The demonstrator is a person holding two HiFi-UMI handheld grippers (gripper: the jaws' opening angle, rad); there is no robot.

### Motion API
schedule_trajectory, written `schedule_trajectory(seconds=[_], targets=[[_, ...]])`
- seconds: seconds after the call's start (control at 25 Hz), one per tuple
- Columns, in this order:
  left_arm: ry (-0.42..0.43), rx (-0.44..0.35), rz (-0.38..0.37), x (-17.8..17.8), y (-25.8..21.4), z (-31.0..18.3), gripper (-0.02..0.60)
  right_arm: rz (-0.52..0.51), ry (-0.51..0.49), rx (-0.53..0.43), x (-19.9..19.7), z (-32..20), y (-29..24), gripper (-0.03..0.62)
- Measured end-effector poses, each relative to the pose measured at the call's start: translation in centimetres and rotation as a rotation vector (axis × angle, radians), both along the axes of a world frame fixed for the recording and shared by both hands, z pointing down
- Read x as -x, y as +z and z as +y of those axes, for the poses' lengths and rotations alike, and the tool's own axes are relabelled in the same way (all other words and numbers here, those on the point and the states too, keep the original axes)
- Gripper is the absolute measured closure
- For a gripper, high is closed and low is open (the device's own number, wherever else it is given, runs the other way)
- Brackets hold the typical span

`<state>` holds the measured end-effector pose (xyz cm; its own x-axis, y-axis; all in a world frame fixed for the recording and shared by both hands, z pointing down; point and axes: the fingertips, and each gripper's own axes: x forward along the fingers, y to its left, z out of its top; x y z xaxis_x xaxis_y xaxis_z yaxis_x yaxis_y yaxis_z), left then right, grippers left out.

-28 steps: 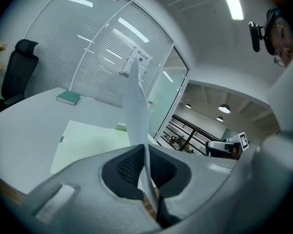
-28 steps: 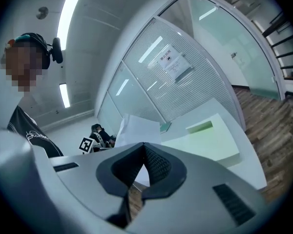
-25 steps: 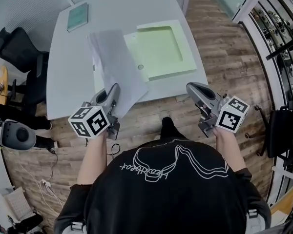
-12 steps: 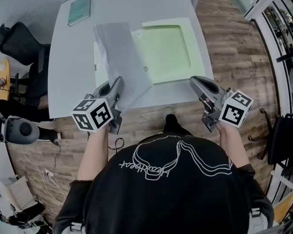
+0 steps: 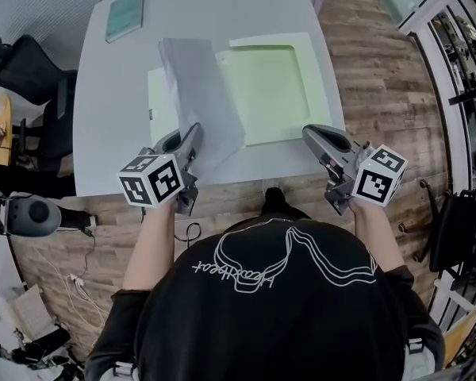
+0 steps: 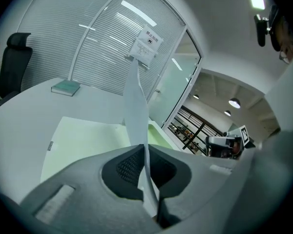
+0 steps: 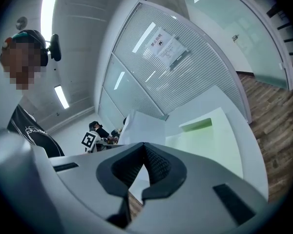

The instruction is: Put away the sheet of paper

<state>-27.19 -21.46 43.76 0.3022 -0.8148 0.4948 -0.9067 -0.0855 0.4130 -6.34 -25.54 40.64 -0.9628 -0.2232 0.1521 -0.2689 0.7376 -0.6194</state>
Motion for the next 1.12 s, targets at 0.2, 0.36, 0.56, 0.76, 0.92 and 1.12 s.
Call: schedule_trajectory(seconds=[0.2,0.36,0.56,0.76,0.92,1.12], targets=[[0.005,0.028,0.005,-0.1,1.4,-0.6,0.572,0.011,-0.004,0.013,-0.1,-0.3,0.8,0.585],[0.006,0.057,-0.003,-0.1,2.9,-2.0,0.572,0.012,0.004,0.029,-0.4,-1.6,1.5,0.585],[0.008,0.087,-0.009,0.2,4.0,-2.5,0.572,0.02,0.007,0.041,-0.5,-1.8,1.8,0.585],[0.012,0.12,-0.007,-0.5,5.5,-3.2,0.571,0.026,0.003,0.053,-1.1,-2.2,2.5,0.585],[0.014,0.149,0.005,-0.6,6.5,-4.0,0.572,0.033,-0.001,0.068,-1.0,-2.8,3.0,0.585],[0.015,0.181,0.024,-1.0,7.8,-4.7,0.572,0.033,0.0,0.072,-1.2,-3.5,3.3,0.585]])
